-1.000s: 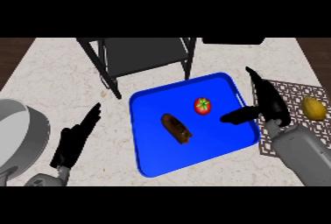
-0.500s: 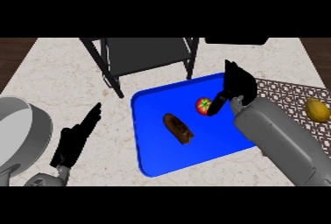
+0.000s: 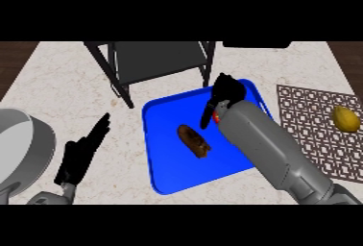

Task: Pick the tomato from the tray and place it in the tiered shelf

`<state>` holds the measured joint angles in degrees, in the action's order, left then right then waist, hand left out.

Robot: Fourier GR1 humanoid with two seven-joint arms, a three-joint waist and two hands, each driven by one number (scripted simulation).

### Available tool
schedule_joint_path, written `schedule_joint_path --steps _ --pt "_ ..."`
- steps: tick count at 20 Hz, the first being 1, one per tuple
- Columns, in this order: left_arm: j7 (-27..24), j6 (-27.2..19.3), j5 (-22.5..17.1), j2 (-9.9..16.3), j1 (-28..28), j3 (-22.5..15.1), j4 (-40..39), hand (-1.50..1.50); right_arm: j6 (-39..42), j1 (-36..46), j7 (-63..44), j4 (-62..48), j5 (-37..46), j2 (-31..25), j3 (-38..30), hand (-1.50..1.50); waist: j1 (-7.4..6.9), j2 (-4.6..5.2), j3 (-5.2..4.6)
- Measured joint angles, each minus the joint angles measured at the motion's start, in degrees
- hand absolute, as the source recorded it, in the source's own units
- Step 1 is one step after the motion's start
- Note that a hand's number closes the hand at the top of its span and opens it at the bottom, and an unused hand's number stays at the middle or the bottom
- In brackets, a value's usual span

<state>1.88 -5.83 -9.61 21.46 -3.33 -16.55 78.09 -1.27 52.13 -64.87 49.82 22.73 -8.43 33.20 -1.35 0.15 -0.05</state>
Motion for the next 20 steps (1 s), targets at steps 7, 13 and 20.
schedule_joint_path --steps 7,13,20 --pt "0.17 -0.32 1.05 -0.75 0.04 1.04 -0.31 0.00 0.51 1.26 -0.31 -6.26 2.92 3.67 -1.88 -1.50 0.75 -0.14 0.02" --pt "-0.24 0.29 1.85 -1.35 0.66 1.45 -0.53 0.00 0.47 0.56 0.14 -9.87 6.99 4.97 -2.21 -1.50 1.00 -0.19 0.03" --pt "-0.67 1.21 2.57 -2.25 0.55 2.59 -1.51 0.00 1.68 -0.04 0.72 -11.98 9.94 5.79 -4.20 -1.50 1.05 -0.18 0.03"
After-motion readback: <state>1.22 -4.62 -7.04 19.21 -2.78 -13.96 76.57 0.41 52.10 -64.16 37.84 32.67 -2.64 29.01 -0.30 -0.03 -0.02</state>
